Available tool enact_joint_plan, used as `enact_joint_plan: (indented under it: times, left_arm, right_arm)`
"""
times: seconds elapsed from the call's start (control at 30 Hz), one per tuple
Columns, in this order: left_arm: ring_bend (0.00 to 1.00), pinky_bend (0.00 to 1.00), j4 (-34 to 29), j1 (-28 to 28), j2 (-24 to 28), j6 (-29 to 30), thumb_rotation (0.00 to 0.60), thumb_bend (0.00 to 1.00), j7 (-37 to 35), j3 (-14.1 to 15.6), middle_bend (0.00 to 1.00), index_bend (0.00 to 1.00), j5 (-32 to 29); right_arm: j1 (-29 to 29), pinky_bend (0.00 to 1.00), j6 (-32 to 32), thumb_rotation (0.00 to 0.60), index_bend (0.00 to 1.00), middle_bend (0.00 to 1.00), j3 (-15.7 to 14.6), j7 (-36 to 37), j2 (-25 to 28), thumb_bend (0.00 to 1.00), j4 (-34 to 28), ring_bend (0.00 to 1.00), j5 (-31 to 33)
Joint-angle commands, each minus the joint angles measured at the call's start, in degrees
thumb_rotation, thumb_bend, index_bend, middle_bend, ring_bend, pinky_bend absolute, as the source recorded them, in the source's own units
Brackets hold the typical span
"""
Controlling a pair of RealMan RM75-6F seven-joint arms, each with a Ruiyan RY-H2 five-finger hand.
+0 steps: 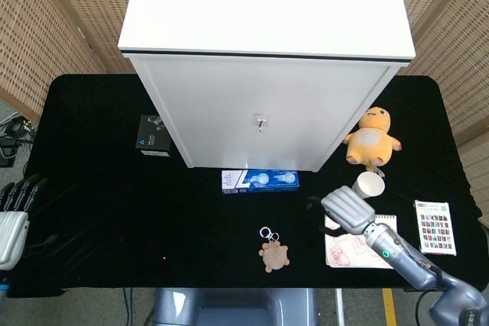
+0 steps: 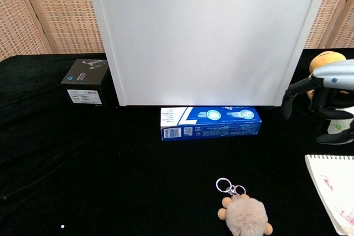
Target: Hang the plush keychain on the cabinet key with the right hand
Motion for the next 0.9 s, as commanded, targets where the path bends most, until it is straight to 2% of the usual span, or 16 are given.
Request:
enact_joint_plan:
  times: [0.03,0.17,0.27,0.4,0.9]
  left_arm:
    - [0.0,0.0,0.17,-0.33,-0.17,-0.57,0.6,0.0,0.35,-0.23,0.0,0.0,-0.81]
    - [0.0,0.0,0.14,-0.52,-0.17,-0.79,0.6,0.0,0.38,-0.37,0.0,0.0,-1.23]
    - [0.0,0.0,0.18,-0.6,-0.25,-0.72,0.6,0.0,0.63,-0.39,0.0,0.0,-1.34]
    - [0.0,0.0,0.25,-0.68,-0.16,-0.77,0.6,0.0,0.35,-0.51,0.0,0.0,-1.76]
    - [0.0,0.0,0.41,-1.61,0.17,-2.48,0.6,0.0,-0.36,-0.73,0.0,0.0,-3.59]
  right_arm:
    - [3.31,1.0,-5.11,0.6,0.43,0.95,0.6,1.32,-4.35,0.46,1.45,0.97,2.9]
    - [5.11,1.0,-7.24,0.6,0.46,0.95,1.03,-0.64,-7.62,0.47,3.07,0.97,4.83]
    - [6.8,1.0,-9.25,0.6,0.48,0.95,2.02,-2.47,-13.01,0.48,6.25,0.97,8.46]
    - [8.43,1.0,-11.11,0.6,0.48,0.95,2.52,-6.09,-16.64,0.49,8.58,0.97,11.9]
    - [12.59,1.0,-14.3,0.6,0.49,0.95,2.3,-19.63,-24.97,0.51,12.45,0.97,25.65]
